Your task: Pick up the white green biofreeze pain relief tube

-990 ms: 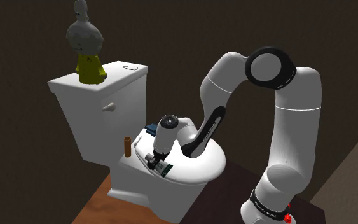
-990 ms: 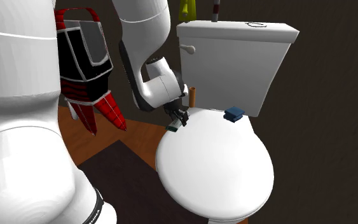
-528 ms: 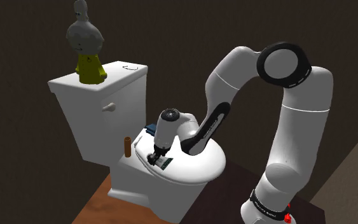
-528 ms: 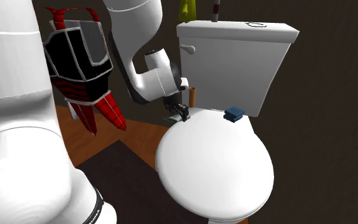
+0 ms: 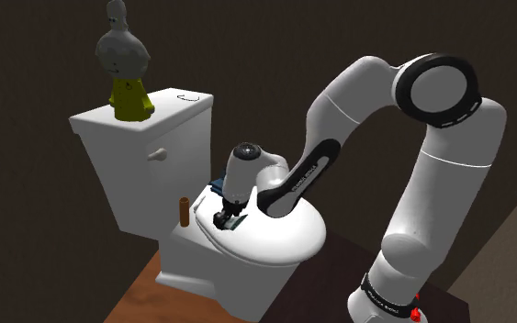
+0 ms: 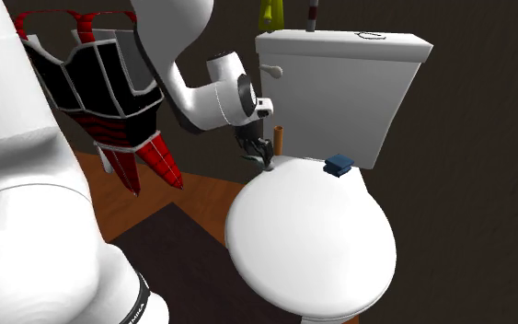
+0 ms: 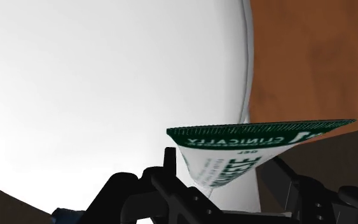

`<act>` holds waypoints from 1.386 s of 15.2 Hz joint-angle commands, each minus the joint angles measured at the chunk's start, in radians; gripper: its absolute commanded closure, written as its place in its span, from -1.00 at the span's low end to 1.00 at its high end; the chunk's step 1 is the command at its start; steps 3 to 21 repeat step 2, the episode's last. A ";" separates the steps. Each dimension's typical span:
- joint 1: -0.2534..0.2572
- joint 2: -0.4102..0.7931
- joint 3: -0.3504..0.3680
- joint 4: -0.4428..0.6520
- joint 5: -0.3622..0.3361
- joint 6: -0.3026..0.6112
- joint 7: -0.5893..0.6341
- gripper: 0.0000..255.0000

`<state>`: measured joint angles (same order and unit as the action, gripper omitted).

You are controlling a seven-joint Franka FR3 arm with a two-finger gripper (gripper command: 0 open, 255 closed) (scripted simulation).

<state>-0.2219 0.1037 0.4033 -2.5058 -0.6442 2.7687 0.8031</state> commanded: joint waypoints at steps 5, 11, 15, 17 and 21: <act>-0.004 -0.018 0.008 -0.004 0.035 -0.008 -0.029 1.00; -0.004 -0.018 0.008 -0.004 0.035 -0.008 -0.029 1.00; -0.004 -0.018 0.008 -0.004 0.035 -0.008 -0.029 1.00; -0.004 -0.018 0.008 -0.004 0.035 -0.008 -0.029 1.00; -0.004 -0.018 0.008 -0.004 0.035 -0.008 -0.029 1.00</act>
